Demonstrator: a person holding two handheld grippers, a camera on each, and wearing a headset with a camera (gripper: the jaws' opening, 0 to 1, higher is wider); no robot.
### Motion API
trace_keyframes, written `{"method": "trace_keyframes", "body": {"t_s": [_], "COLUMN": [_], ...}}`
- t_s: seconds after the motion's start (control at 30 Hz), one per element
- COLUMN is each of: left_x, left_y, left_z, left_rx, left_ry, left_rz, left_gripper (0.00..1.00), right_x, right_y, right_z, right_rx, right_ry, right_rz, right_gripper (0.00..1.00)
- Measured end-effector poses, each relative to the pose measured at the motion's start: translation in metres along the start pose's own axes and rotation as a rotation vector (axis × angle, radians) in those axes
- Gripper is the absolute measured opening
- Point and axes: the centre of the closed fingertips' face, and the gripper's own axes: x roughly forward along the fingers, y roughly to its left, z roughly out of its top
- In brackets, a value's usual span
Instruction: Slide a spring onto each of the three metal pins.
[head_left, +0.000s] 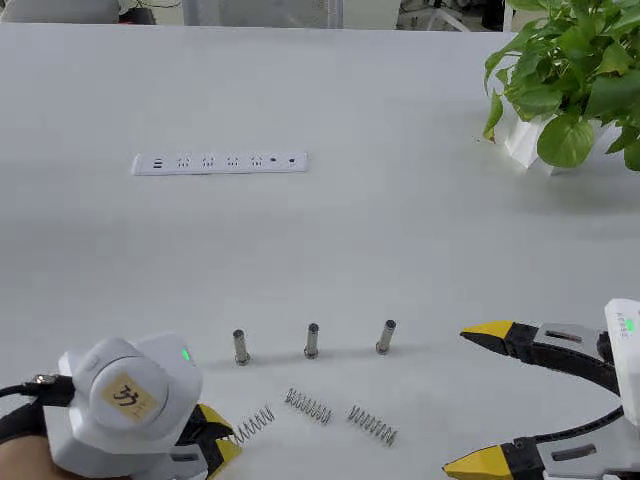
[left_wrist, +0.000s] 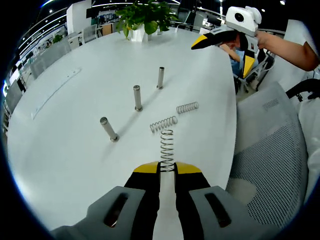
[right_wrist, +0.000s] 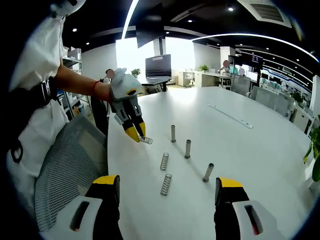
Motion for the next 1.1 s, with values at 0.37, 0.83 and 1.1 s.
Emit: {"method": "trace_keyframes", "body": {"t_s": [0.37, 0.83, 1.1], "left_x": [-0.022, -0.039, -0.045], "left_y": [-0.02, -0.044, -0.054], "left_z": [0.033, 0.052, 0.061], "left_rx": [-0.021, 0.032, 0.064], "left_ry": [-0.188, -0.292, -0.329], "left_rz": [-0.065, -0.122, -0.156], "left_gripper": [0.07, 0.07, 0.07], "right_x": [0.026, 0.064, 0.065], "right_y": [0.028, 0.057, 0.064], "right_z": [0.053, 0.074, 0.08], "right_rx": [-0.027, -0.045, -0.056], "right_ry": [-0.048, -0.031, -0.02], "right_rz": [0.154, 0.307, 0.355], "right_gripper": [0.56, 0.33, 0.2]}}
